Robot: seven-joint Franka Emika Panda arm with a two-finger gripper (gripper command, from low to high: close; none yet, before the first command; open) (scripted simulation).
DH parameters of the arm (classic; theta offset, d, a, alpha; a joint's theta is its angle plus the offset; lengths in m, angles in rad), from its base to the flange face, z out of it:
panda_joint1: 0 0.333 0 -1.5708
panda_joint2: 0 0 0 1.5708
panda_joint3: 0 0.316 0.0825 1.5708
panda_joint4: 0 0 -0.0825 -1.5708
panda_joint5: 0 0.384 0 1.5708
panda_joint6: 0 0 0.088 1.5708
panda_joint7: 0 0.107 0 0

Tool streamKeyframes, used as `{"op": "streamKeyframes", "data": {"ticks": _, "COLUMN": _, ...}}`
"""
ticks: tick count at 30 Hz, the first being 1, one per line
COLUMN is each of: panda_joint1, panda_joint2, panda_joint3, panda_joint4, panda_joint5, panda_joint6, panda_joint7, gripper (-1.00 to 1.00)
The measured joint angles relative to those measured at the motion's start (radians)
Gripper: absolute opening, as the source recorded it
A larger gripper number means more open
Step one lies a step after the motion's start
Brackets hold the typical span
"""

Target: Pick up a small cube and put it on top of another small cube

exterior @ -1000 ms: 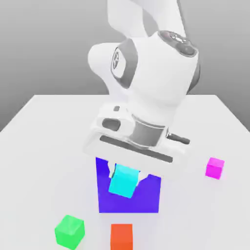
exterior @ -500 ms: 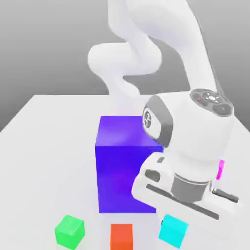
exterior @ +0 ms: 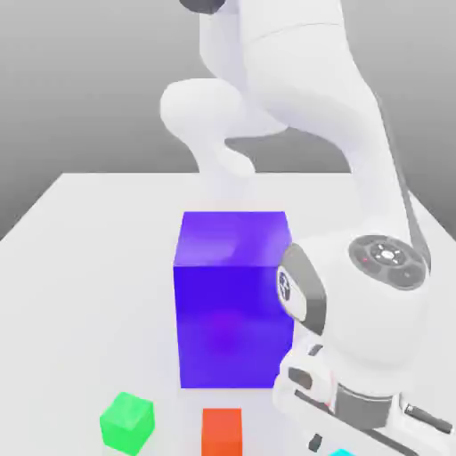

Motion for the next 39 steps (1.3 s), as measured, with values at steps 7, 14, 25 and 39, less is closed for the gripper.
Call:
{"op": "streamKeyframes", "data": {"ticks": 7, "panda_joint1": 0.110, "panda_joint2": -0.127, "panda_joint3": 0.087, "panda_joint4": -0.157, "panda_joint5": 0.022, "panda_joint6": 0.007, "panda_joint7": 0.121, "gripper": 1.00}}
{"op": "streamKeyframes", "data": {"ticks": 14, "panda_joint1": 0.237, "panda_joint2": -0.231, "panda_joint3": 0.174, "panda_joint4": -0.339, "panda_joint5": 0.038, "panda_joint6": 0.077, "panda_joint7": 0.287, "gripper": 1.00}}
{"op": "streamKeyframes", "data": {"ticks": 25, "panda_joint1": 0.402, "panda_joint2": -0.379, "panda_joint3": 0.287, "panda_joint4": -0.600, "panda_joint5": 0.053, "panda_joint6": 0.223, "panda_joint7": 0.538, "gripper": 1.00}}
{"op": "streamKeyframes", "data": {"ticks": 39, "panda_joint1": 0.661, "panda_joint2": -0.139, "panda_joint3": -0.047, "panda_joint4": -0.549, "panda_joint5": -0.271, "panda_joint6": 0.411, "panda_joint7": 0.790, "gripper": -1.00}}
